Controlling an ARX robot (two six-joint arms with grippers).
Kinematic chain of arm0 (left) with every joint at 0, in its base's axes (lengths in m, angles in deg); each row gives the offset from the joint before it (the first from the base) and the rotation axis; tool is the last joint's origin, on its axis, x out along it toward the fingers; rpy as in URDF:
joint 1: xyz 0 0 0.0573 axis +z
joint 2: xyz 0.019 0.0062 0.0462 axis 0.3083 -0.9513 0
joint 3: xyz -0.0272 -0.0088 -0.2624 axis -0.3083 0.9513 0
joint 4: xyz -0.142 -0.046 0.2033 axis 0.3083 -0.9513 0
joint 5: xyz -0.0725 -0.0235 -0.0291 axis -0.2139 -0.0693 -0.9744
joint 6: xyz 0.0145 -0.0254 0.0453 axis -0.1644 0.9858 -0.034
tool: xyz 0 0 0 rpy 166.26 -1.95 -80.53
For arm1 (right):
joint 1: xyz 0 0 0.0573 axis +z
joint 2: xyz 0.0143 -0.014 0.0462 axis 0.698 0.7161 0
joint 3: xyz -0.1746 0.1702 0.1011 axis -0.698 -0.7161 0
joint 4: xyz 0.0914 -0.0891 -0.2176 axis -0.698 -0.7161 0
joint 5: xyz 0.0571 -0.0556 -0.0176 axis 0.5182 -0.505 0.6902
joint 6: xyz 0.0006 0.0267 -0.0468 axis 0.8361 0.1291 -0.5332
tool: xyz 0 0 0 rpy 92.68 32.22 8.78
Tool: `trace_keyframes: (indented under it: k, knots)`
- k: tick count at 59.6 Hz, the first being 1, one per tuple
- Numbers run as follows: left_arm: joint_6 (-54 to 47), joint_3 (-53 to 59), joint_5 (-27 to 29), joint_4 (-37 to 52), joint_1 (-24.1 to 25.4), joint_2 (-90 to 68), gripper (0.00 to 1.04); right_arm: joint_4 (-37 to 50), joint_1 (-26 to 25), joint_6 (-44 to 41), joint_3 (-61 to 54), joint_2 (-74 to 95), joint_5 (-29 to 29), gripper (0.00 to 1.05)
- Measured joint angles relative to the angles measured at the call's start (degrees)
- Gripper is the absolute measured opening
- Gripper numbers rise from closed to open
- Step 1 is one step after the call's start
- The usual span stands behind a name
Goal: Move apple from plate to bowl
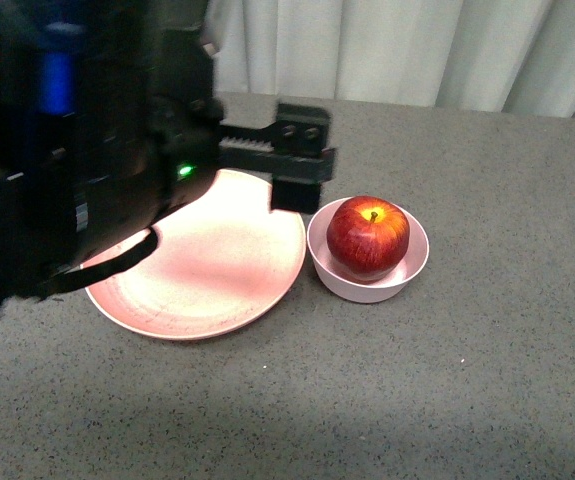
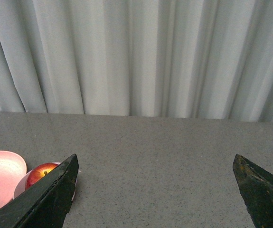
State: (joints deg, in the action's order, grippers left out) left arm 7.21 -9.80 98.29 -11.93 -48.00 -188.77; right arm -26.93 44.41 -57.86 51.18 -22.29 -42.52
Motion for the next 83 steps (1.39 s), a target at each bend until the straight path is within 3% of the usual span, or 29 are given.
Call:
trace_keyframes:
  k: [18, 32, 44, 49, 63, 72, 75, 83]
  knots:
    - [1.03, 15.98, 2.43, 3.45, 8.92, 10.03, 0.98, 0.0, 0.0, 0.0, 0.0, 0.0, -0.02, 0.95]
    - [0.72, 22.97, 1.99, 4.48, 12.59, 18.84, 0.98, 0.0, 0.0, 0.0, 0.0, 0.0, -0.02, 0.95]
    - [-5.25, 31.08, -3.65, 27.69, 16.15, 14.88, 0.64, 0.0, 0.0, 0.0, 0.0, 0.0, 0.02, 0.95]
    - [-6.69, 34.67, -6.58, 34.01, 18.93, 21.97, 0.43, 0.0, 0.0, 0.0, 0.0, 0.0, -0.02, 0.95]
    - [-7.19, 37.44, -9.6, 23.45, 22.51, 36.87, 0.05, 0.0, 0.0, 0.0, 0.0, 0.02, 0.04, 0.95]
    - [-7.61, 37.55, -12.24, 11.74, 25.03, 50.42, 0.04, 0.0, 0.0, 0.0, 0.0, 0.0, 0.02, 0.95]
    - [-7.67, 37.57, -16.22, 8.09, 27.98, 54.31, 0.04, 0.0, 0.0, 0.0, 0.0, 0.02, 0.04, 0.95]
    - [-7.67, 37.44, -16.7, -3.87, 29.79, 64.98, 0.04, -0.02, 0.0, 0.0, 0.0, 0.02, 0.04, 0.95]
